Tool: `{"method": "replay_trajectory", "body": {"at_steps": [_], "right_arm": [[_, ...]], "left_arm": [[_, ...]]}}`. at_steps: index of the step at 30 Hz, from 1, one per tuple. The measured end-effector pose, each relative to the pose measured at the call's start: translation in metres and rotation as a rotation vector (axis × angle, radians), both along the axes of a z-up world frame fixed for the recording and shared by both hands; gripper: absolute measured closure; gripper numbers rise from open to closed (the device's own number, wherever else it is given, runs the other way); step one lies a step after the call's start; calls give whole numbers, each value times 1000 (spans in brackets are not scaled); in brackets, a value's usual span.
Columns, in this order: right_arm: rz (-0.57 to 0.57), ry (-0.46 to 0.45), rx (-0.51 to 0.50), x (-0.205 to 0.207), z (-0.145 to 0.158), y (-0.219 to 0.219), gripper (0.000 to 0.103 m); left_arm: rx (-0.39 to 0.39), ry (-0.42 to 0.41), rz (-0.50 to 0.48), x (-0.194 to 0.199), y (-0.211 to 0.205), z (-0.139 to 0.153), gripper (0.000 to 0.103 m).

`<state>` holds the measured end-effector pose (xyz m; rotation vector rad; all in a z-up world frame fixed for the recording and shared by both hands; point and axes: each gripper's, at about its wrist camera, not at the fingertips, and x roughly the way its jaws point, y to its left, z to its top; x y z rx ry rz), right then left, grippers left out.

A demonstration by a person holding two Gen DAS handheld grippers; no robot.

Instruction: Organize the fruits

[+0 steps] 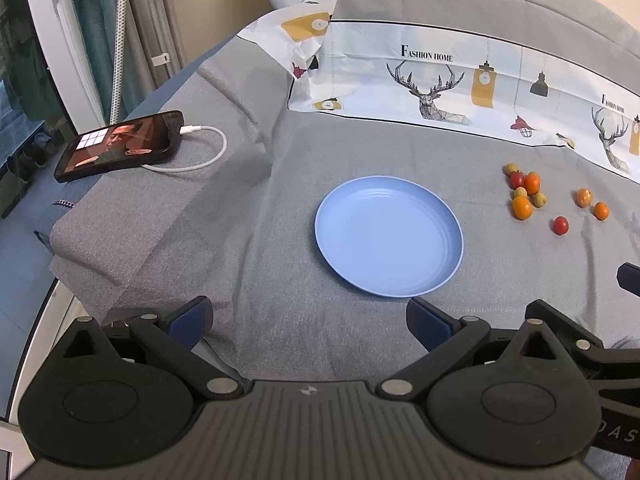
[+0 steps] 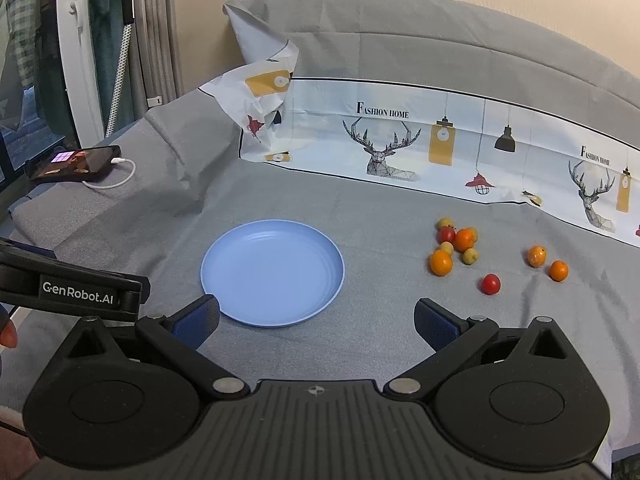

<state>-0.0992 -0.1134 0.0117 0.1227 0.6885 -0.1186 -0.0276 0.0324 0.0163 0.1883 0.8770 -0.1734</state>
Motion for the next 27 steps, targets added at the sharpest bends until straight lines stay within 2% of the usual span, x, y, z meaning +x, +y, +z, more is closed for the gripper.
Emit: {"method": "replay_trajectory", "body": {"at_steps": [27], "right_arm": [[3,5,7,1,-2,-1,0]], "left_arm": [[8,9,6,2,1,-2,0]]}}
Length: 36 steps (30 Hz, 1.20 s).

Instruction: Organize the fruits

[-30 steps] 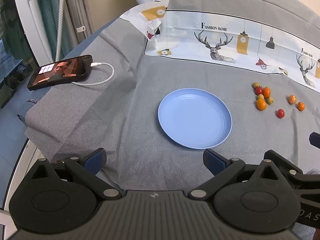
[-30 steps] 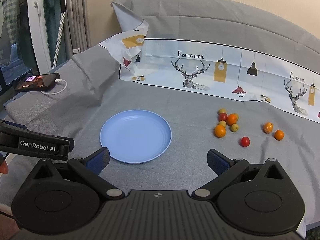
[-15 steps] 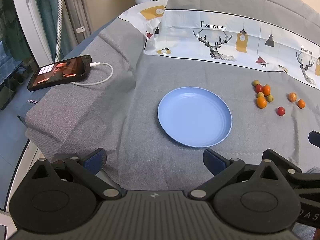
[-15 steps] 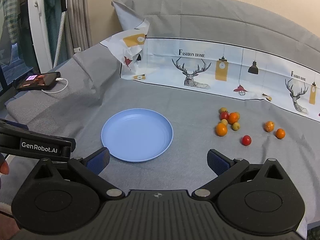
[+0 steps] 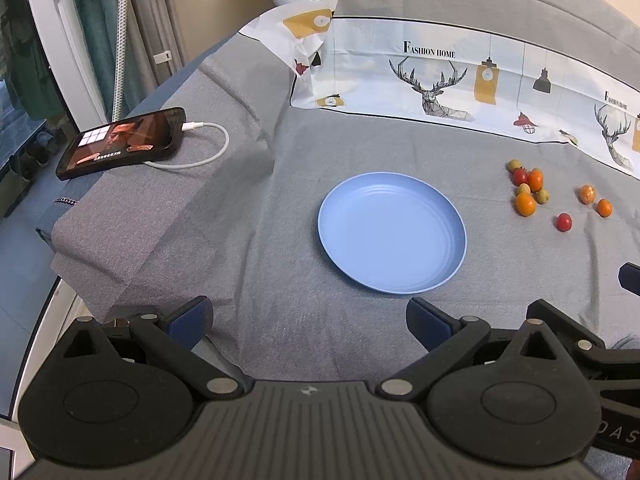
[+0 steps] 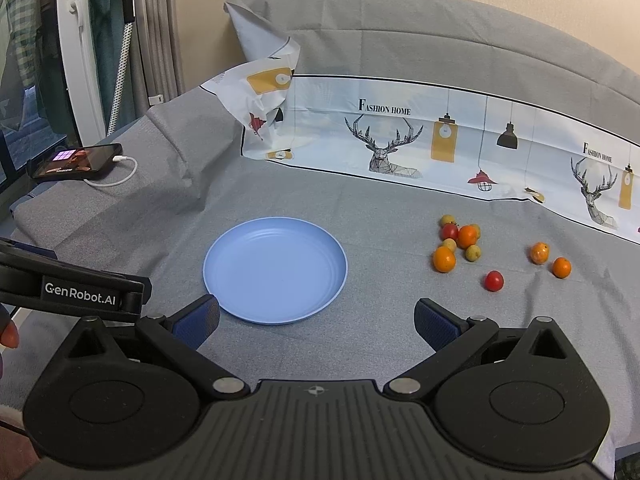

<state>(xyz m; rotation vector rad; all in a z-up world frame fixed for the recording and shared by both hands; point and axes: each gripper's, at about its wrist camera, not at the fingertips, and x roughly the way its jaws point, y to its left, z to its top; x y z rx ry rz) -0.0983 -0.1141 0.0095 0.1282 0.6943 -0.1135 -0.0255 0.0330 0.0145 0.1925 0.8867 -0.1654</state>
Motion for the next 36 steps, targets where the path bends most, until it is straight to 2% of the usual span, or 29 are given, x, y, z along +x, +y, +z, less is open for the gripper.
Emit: {"method": "replay_trajectory", "body": {"at_steps": [9,14,19,24,32,36], "right_arm": [[-2,-7,1,-1,1,1,0],[-18,-18,20,-4,5,-7,0],[-72,-37,49,-14,15,-24,0],[-148,-64,66,-32,30,-50,0],[-324,-89,104,-65,51,-104,0],[-382,-116,114,-79,58,-123,0]], "left_arm": [[-1,19,2,0,1,4,0],[-50,54,-6,0,4,26,0],[-49,37,-39,-6,-3,57,0],[-93,11,-121,-12,-16,108,0],[-130,-155,-258,-40,-53,224,0],[-160,-197,-312,-62,-66,273,0]]}}
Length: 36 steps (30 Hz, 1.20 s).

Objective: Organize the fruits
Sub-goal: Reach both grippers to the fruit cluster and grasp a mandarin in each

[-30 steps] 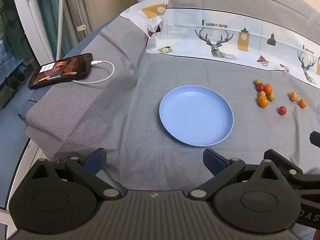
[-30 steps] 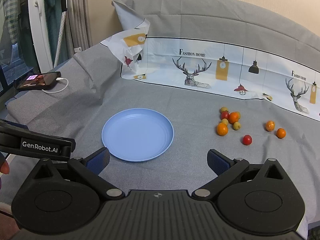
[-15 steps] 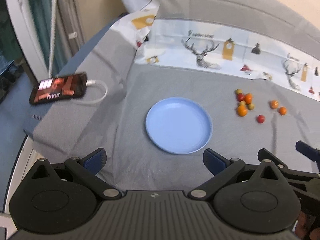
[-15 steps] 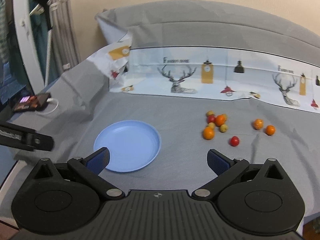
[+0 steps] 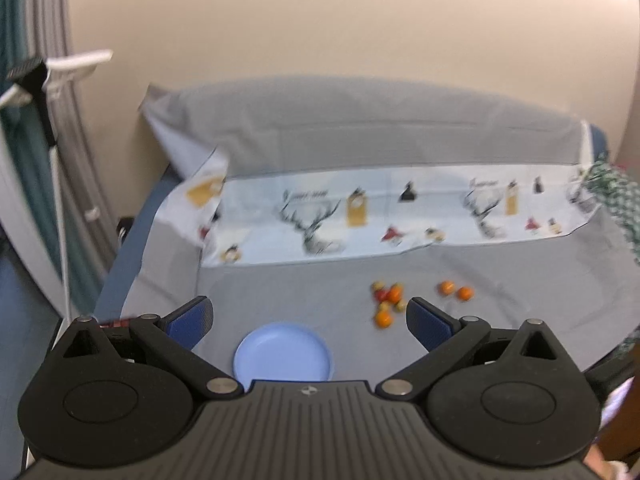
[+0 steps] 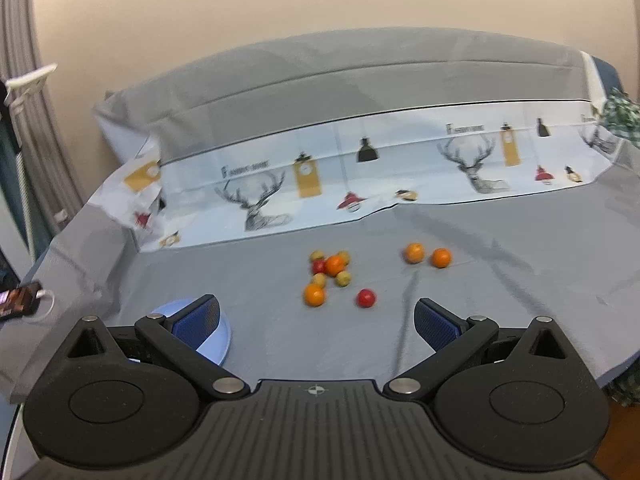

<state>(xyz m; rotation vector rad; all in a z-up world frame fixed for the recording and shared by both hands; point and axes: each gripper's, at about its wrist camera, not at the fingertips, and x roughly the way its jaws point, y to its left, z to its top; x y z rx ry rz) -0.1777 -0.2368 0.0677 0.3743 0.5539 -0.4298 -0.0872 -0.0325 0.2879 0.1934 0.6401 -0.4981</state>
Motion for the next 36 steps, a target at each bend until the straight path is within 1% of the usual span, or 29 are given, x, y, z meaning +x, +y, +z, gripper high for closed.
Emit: {"method": "replay_trajectory", "body": {"at_steps": [5,8,11,14,18,20,25,28,31,34,36], "right_arm": [[-38,-28,9,-16,3,-16,0],[-53,-33,16,-22,3,-26,0],[-77,-35,22,-28,2,-38,0],[-105,-31,33,-30,-1,-51,0],[-134,-25,61,-32,-8,-67,0],[-146,-20,69,-32,-12,-73,0],[-172,-3,95,-31,-24,-88,0],[-184,8,95,-31,-29,-98,0],[-202,19,90,-31,-34,-109,0],[-223,36,81,-28,-42,-120,0],[-235,44,71,-25,-47,-127,0]], "left_arm": [[-22,18,-13,-14,-15,43,0],[-30,-2,-17,-23,-27,61,0],[-45,-14,-37,-31,-39,69,0],[-70,24,-69,-30,-50,71,0],[-75,71,-78,-18,-68,63,0],[-72,62,-81,-17,-79,60,0],[-59,87,-105,-6,-106,48,0],[-50,57,-115,-3,-120,39,0],[-59,115,-158,7,-136,19,0],[-66,205,-181,27,-152,-14,0],[-61,253,-176,45,-164,-39,0]]}}
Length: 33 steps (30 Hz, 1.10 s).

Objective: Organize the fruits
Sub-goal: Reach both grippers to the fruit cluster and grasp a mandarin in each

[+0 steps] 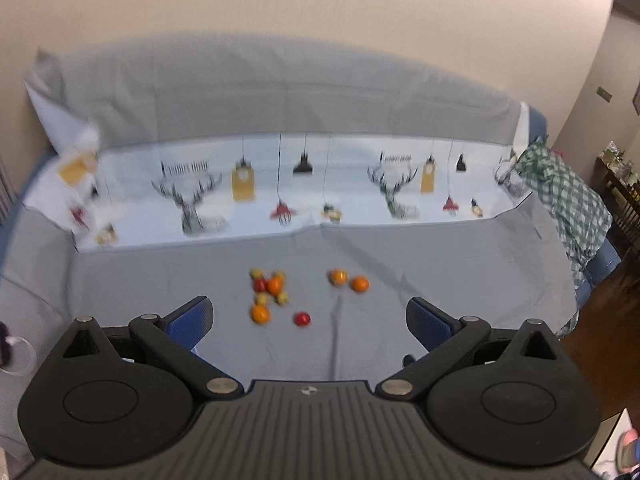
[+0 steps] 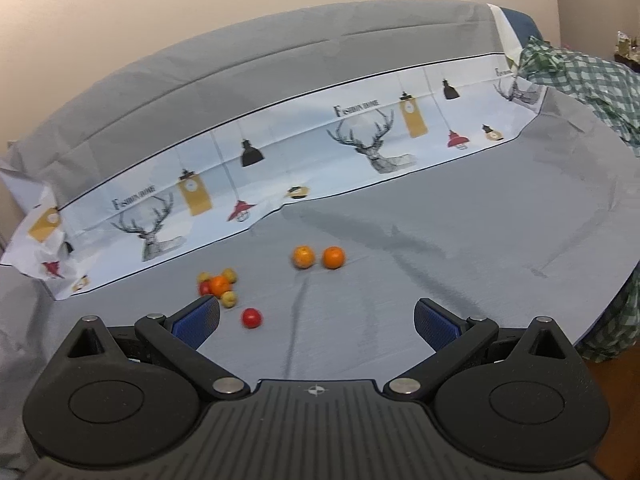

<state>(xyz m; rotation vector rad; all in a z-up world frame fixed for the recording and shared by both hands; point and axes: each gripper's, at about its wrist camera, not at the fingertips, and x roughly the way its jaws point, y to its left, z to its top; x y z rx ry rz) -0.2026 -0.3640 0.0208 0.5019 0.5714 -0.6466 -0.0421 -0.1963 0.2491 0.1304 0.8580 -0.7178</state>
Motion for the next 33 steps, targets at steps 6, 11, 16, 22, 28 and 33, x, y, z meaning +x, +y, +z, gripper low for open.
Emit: {"method": "replay_trajectory", "body": {"at_steps": [6,11,16,22,28,33], "right_arm": [[-12,32,-26,15,-19,-19,0],[-12,30,-32,37,-37,-40,0],[-13,52,-70,66,-66,-64,0],[15,133,-60,107,-121,-95,0],[91,191,-44,150,-169,-110,0],[112,209,-118,197,-198,-139,0]], "left_arm": [[91,16,44,54,-37,-74,0],[178,-36,81,90,-67,-137,0],[188,19,154,137,-82,-206,0],[283,166,165,181,-99,-296,0],[394,237,154,206,-123,-366,0],[440,278,128,225,-148,-407,0]]}}
